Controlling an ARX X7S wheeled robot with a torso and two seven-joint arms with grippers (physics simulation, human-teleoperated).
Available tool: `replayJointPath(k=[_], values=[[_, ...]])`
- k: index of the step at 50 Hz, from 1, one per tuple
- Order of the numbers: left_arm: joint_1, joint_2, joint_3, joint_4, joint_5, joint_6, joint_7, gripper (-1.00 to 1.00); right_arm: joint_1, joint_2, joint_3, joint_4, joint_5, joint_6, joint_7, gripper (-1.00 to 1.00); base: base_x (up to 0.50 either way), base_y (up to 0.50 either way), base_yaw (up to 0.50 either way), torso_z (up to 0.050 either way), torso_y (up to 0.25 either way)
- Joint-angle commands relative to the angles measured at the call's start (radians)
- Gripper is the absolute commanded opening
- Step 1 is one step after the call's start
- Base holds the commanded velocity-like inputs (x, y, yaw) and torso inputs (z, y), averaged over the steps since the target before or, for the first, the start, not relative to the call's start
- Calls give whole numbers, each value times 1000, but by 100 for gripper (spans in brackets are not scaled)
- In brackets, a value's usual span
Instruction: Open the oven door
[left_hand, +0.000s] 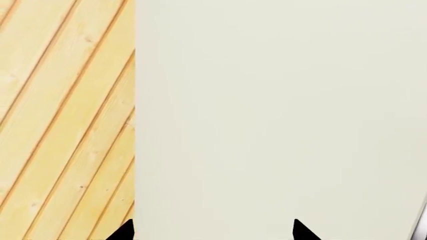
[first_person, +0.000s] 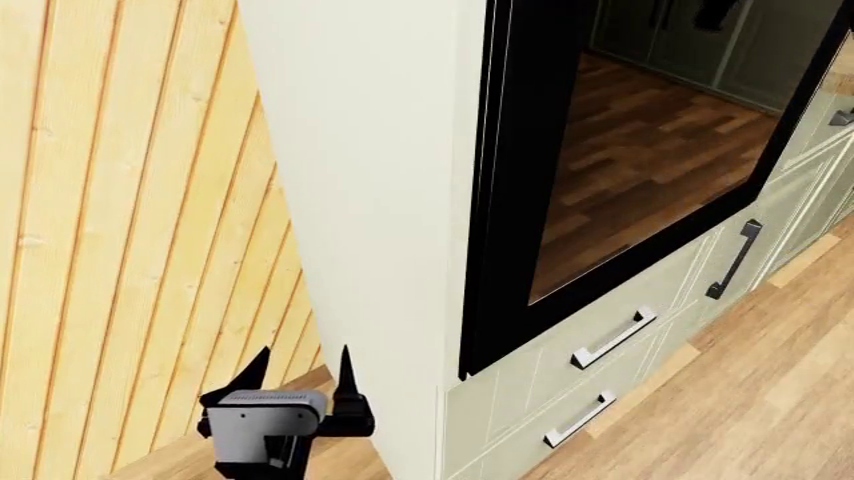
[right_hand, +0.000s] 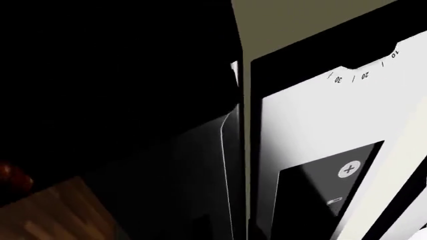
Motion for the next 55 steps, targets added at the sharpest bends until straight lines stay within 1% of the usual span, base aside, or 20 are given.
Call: replayJointPath(k=[1, 23, 30, 47, 55], values=[[5, -4, -3, 11, -15, -2, -4, 100, -8, -28, -9, 76, 7, -33, 2, -100, 0, 0, 0, 0, 0], [3, -5, 6, 18, -19, -3, -10, 100, 5, -24, -6, 59, -2, -33, 3, -100, 0, 0, 0, 0, 0], [7, -9, 8, 22, -20, -1, -11, 100, -2, -8, 10, 17, -4, -33, 30, -100, 0, 0, 0, 0, 0], [13, -14, 19, 30, -26, 2, -6, 100, -36, 103, 94, -276, -9, 133, 80, -100, 0, 0, 0, 0, 0], [11, -15, 24, 34, -30, 3, -3, 100, -65, 147, 130, -379, -3, 181, 103, -100, 0, 0, 2, 0, 2]])
